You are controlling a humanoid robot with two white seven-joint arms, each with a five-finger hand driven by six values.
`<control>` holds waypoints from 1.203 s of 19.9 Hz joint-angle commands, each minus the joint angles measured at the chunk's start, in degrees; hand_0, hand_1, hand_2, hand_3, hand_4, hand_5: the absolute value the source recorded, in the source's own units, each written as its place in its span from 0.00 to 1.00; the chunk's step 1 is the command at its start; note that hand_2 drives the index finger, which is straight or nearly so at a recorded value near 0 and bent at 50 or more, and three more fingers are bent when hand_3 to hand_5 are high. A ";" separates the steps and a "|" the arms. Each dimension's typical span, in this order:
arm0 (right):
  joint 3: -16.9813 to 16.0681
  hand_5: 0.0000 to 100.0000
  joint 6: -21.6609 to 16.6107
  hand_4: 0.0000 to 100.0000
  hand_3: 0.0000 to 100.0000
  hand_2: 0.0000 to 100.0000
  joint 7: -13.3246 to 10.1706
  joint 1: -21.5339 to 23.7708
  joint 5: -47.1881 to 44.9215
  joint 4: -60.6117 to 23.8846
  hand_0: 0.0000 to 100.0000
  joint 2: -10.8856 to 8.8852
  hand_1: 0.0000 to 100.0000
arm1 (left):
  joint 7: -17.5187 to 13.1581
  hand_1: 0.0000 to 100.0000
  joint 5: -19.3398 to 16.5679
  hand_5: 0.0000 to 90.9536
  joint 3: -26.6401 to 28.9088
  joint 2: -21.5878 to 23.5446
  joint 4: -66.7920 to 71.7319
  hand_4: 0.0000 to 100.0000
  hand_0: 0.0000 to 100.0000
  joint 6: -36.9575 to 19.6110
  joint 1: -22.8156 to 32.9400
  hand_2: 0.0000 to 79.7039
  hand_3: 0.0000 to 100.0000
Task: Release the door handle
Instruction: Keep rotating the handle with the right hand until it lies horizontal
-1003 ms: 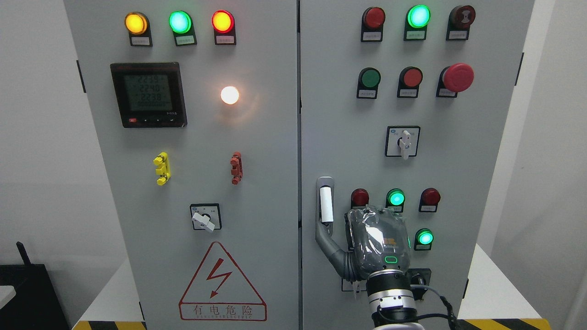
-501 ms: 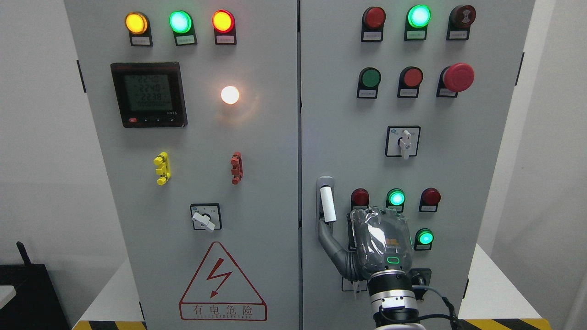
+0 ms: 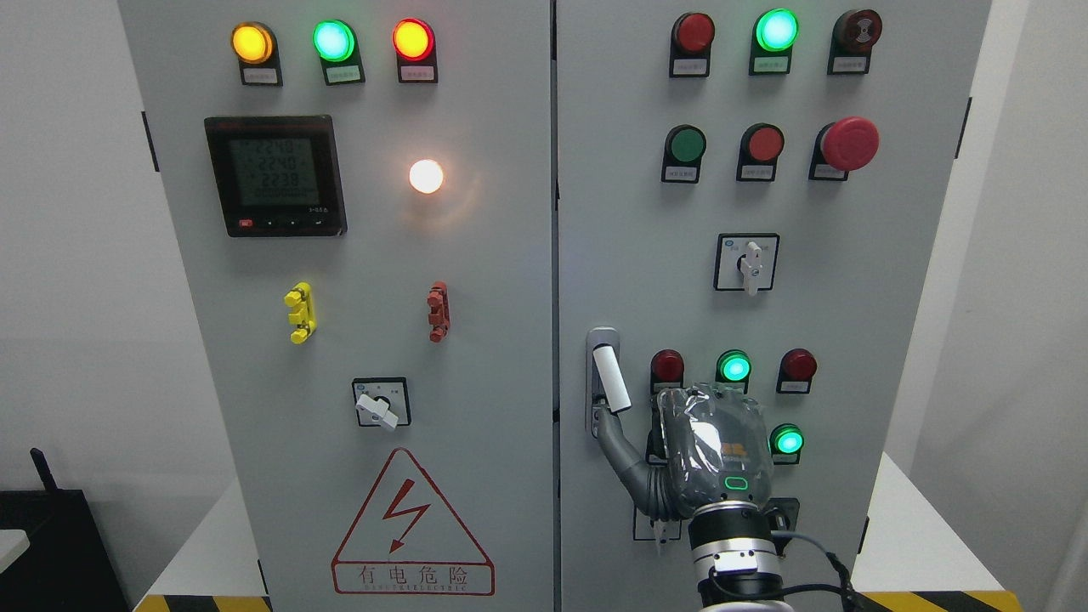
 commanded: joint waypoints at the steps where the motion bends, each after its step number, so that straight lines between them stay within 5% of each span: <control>1: -0.89 0.98 -0.17 0.89 1.00 1.00 -0.05 0.06 -0.03 -0.57 0.45 -0.08 0.05 | 0.01 0.39 0.00 0.00 0.97 -0.03 0.00 0.00 0.12 0.04 -1.49 0.00 0.00; 24: -2.12 0.98 -0.34 0.88 1.00 1.00 -0.05 -0.03 -0.12 -1.36 0.45 -0.79 0.07 | 0.01 0.39 0.00 0.00 0.97 -0.03 0.00 0.00 0.12 0.04 -1.41 0.00 0.00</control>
